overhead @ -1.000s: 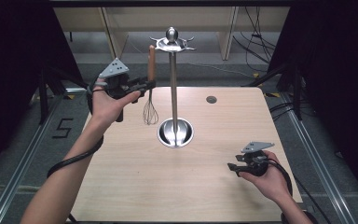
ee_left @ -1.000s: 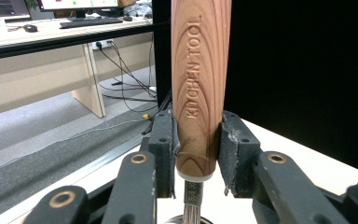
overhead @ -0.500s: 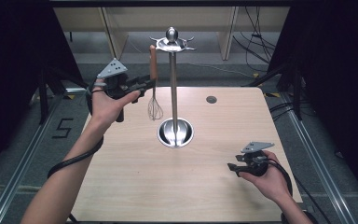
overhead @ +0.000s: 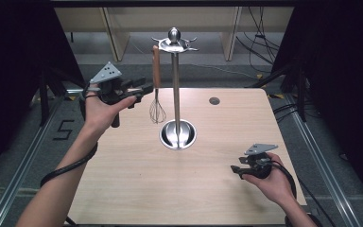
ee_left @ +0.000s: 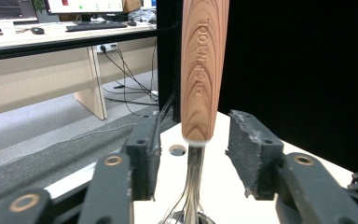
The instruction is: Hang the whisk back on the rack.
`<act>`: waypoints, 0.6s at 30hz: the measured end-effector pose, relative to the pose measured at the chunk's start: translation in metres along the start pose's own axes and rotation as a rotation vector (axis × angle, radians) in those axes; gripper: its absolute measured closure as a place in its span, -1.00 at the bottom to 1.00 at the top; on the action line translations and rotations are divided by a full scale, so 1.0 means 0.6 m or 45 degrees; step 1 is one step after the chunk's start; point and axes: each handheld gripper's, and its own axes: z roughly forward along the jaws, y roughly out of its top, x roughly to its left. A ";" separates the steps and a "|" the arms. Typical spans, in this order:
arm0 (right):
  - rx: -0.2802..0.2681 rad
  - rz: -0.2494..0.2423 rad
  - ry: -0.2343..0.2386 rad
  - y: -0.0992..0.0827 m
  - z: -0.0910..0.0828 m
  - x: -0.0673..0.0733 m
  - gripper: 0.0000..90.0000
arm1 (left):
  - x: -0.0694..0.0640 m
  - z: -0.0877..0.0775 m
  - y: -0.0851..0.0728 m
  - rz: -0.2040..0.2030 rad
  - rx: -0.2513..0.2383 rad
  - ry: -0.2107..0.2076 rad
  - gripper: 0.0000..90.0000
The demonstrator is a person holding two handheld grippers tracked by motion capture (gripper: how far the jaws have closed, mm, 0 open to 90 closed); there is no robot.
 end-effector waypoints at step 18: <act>-0.011 -0.004 -0.005 0.000 0.001 0.000 0.09 | -0.010 -0.082 -0.056 -0.045 0.029 0.059 -0.20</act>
